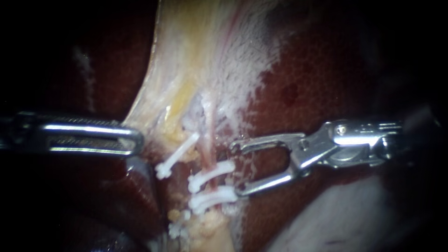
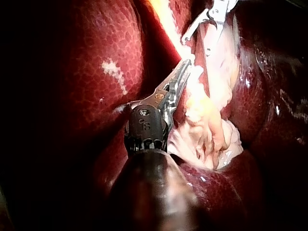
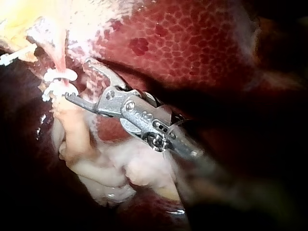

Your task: Going back third clip right tube

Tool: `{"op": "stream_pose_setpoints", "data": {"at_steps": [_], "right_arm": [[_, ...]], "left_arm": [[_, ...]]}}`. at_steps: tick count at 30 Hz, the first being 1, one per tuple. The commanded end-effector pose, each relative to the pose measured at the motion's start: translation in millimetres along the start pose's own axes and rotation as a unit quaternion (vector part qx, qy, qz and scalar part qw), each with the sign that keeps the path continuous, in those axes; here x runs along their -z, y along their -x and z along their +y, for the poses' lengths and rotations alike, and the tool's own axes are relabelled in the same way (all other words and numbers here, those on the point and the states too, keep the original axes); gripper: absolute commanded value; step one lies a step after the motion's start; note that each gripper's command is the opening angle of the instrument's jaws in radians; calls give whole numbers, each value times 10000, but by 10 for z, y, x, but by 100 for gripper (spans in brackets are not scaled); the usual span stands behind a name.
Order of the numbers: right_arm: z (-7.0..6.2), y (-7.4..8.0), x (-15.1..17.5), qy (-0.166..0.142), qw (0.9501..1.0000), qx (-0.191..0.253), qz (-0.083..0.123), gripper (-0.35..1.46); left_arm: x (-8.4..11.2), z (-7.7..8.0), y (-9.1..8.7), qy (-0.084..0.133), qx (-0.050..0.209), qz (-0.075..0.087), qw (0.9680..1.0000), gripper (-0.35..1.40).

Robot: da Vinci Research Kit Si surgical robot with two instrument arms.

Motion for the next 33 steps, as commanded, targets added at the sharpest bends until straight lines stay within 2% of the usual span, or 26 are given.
{"op": "stream_pose_setpoints", "data": {"at_steps": [1,8,13,22,25,33], "right_arm": [[0,-1,3,16,10000,59,-49,60],[0,-13,31,171,9997,161,-78,60],[-1,-16,38,247,9995,171,-85,60],[-10,-18,37,162,9997,179,-79,60],[-11,-18,36,145,9997,181,-78,60],[-13,-18,37,141,9997,186,-78,60]], "left_arm": [[0,1,0,-6,0,0,10000,-35],[1,2,-1,-8,-1,1,10000,-35],[1,9,-2,29,-3,-10,10000,-35],[1,49,-12,131,-10,-39,9999,-35],[-1,57,-18,132,-24,-55,9999,-35],[-23,56,-38,188,-27,2,9998,-35]]}}
